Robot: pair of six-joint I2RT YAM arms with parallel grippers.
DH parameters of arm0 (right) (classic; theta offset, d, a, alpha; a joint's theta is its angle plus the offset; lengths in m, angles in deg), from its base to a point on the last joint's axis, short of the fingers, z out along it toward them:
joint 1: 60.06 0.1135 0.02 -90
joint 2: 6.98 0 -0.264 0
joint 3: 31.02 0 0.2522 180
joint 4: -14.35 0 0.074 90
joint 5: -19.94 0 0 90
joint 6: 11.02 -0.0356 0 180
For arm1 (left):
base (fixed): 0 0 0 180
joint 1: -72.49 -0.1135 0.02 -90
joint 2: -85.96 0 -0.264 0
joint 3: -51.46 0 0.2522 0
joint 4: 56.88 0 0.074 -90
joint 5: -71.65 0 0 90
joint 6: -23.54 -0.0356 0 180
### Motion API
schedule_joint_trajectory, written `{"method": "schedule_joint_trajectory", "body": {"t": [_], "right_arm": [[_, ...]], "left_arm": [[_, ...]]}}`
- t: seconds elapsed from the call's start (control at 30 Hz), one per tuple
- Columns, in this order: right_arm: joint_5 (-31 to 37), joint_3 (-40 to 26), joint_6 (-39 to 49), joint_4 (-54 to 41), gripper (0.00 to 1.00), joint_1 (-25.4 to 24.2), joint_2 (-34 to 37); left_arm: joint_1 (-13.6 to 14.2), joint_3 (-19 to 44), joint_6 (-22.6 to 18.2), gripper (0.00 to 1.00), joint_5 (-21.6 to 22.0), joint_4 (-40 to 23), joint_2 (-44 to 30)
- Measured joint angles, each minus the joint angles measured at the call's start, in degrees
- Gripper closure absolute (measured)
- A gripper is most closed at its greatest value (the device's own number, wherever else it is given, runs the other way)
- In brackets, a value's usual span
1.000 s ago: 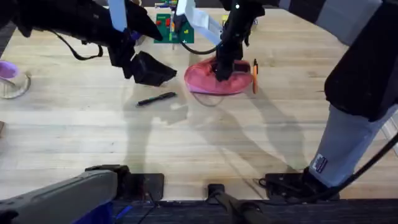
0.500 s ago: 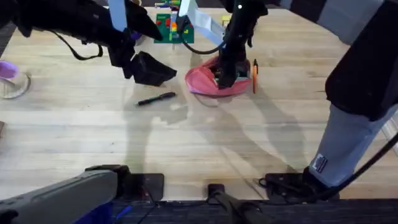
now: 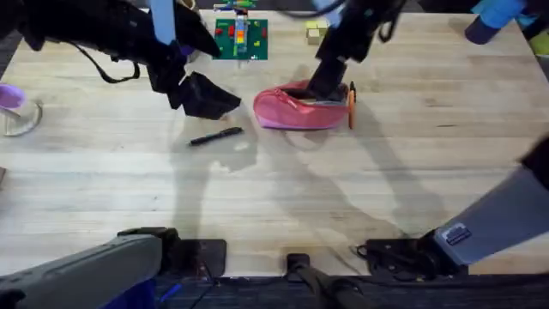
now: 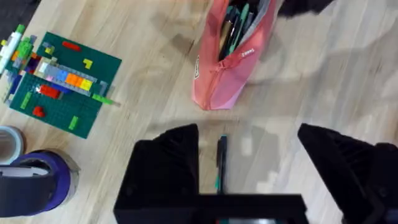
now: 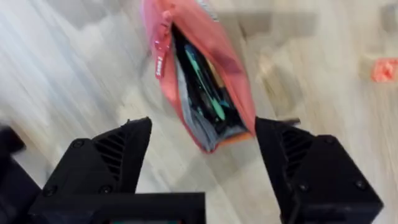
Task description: Unzip the bag, pick up the pens from the table one at a time and place them inside, then zip the bag closed.
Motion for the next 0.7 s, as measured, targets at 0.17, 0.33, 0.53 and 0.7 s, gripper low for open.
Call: {"method": "schedule_joint_trajectory", "body": {"t": [0.17,0.33,0.53,0.7], "right_arm": [[0.02,0.00,-7.01,0.73,0.005,-3.60,-4.64],[0.42,0.00,-15.56,2.90,0.005,-9.37,-6.60],[1.50,0.00,-27.77,4.75,0.004,-14.80,-8.56],[4.46,0.00,-42.01,4.57,0.005,-17.33,-8.83]], "left_arm": [[0.00,0.00,0.00,0.007,0.13,0.00,0.00],[0.00,0.00,0.00,0.007,0.13,0.00,0.00],[0.00,0.00,0.00,0.008,0.13,0.00,0.00],[0.00,0.00,0.00,0.008,0.15,0.00,0.00]]}}
